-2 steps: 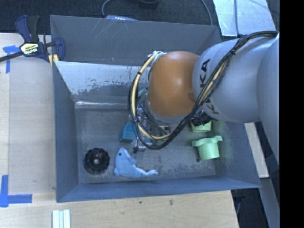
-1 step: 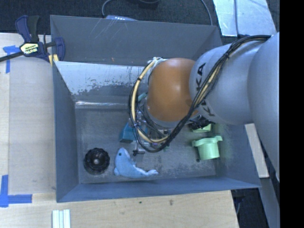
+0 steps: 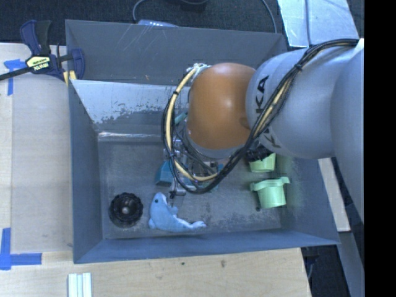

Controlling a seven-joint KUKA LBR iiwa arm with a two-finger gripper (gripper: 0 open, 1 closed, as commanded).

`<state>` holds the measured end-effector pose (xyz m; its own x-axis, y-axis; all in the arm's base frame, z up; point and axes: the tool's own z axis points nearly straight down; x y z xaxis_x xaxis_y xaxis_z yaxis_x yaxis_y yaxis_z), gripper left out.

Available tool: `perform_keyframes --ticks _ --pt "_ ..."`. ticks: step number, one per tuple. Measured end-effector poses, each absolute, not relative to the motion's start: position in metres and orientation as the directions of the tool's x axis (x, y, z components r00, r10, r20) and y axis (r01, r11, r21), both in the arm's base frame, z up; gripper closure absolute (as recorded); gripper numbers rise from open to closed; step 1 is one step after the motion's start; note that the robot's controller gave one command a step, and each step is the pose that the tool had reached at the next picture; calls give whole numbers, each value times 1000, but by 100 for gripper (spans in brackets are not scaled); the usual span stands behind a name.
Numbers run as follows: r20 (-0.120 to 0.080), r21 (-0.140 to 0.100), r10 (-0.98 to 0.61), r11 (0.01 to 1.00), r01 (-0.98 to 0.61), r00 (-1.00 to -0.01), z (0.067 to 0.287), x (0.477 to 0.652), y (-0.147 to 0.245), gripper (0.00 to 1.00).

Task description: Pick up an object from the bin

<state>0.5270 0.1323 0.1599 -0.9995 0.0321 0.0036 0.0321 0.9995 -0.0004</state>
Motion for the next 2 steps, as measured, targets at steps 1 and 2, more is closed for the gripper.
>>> perform_keyframes --ticks 1,2 --pt "-15 1 -110 994 -110 -994 195 558 113 0" --pt "-14 -1 -167 986 -167 -986 166 569 84 0"
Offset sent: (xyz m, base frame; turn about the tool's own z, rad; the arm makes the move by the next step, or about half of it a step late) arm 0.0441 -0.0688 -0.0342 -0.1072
